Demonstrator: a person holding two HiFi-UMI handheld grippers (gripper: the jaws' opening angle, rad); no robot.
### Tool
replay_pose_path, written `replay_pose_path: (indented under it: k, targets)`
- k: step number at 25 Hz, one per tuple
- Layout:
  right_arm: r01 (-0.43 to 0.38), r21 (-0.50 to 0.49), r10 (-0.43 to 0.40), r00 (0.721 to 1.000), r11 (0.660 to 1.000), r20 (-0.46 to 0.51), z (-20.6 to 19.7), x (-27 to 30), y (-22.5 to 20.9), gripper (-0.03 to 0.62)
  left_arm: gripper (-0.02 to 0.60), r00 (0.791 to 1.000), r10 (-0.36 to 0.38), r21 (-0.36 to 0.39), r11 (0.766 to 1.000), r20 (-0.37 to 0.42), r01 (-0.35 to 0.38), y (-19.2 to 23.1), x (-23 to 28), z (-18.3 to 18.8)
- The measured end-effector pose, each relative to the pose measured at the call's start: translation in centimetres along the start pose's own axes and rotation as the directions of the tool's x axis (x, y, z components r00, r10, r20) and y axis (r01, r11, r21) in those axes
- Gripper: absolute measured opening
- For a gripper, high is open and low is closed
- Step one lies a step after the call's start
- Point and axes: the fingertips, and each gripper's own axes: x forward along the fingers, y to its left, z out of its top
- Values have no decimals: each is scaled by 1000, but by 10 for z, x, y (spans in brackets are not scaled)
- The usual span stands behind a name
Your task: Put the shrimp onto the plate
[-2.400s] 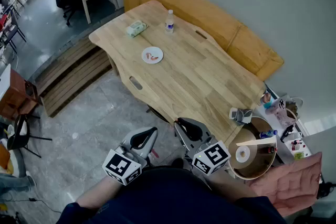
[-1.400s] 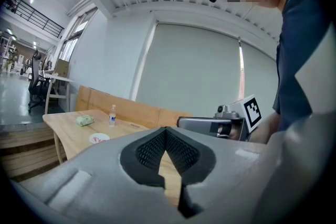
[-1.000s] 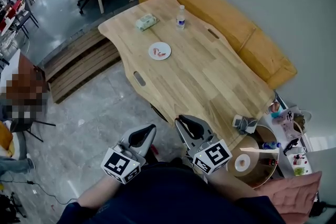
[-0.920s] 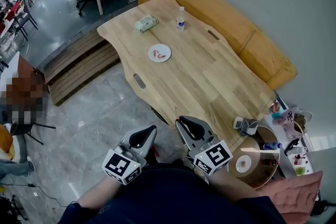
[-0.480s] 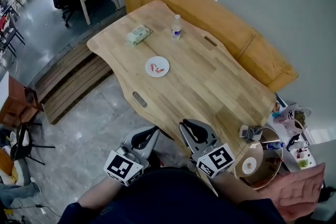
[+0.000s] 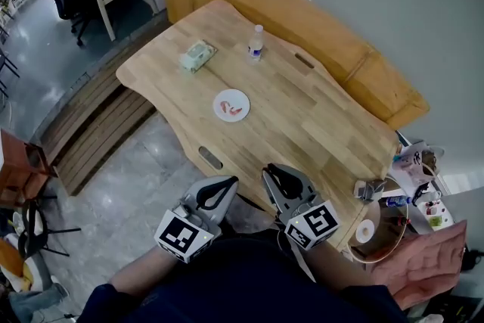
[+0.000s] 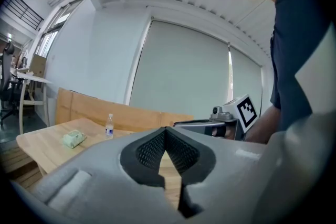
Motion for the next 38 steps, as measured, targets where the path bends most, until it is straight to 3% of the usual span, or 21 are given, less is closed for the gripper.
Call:
replay_pose_path:
  k: [6, 24, 38]
  targets:
    - [11, 1, -11, 1000, 1000, -6, 2, 29, 0, 57, 3, 1000, -18, -9, 1000, 8, 18, 23, -2, 7]
    - [-93, 17, 93, 993, 996, -70, -11, 96, -49, 57, 5, 997, 79, -21, 997, -4, -79, 59, 35, 18]
    - [-102, 34, 106, 984, 994, -142, -43, 151, -94, 57, 3, 989, 144, -63, 987, -28, -145, 85, 43, 8]
